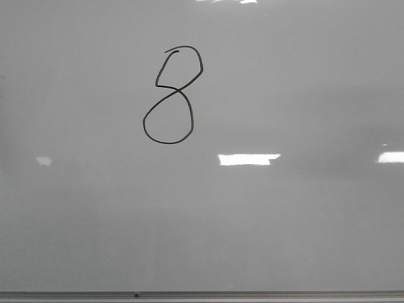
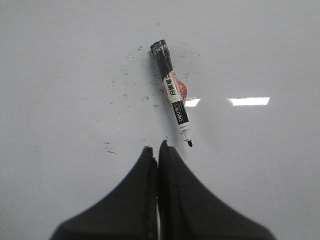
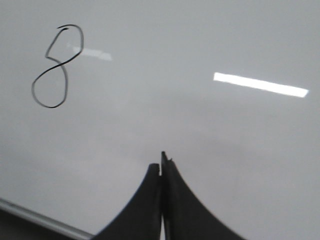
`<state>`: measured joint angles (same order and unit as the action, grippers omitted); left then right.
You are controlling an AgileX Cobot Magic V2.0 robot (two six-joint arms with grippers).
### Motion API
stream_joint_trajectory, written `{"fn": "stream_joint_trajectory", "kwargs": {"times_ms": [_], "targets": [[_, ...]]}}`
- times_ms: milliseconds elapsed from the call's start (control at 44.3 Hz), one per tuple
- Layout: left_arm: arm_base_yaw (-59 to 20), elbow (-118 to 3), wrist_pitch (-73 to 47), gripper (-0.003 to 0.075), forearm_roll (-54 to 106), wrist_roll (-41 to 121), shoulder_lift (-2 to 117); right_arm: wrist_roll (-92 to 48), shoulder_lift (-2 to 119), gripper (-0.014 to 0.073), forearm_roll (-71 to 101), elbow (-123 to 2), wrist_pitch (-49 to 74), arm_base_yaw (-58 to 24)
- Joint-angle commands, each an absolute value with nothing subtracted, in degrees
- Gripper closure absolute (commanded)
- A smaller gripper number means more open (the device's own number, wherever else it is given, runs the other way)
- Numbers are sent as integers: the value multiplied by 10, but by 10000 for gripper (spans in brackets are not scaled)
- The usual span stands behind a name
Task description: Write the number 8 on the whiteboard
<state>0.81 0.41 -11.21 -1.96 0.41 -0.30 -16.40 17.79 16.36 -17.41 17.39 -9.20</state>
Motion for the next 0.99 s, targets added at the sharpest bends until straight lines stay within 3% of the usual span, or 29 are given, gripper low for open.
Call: {"fn": "stream_joint_trajectory", "kwargs": {"times_ms": [0, 339, 542, 971], "targets": [[8, 5, -62, 739, -20, 0, -15, -57, 158, 661, 68, -152, 80, -69], [8, 5, -62, 739, -20, 0, -15, 0, 43, 661, 21, -45, 69, 22], [8, 5, -62, 739, -20, 0, -15, 0, -17, 661, 21, 8, 70, 27], [8, 5, -62, 739, -20, 0, -14, 0, -17, 661, 21, 14, 99, 27]]}}
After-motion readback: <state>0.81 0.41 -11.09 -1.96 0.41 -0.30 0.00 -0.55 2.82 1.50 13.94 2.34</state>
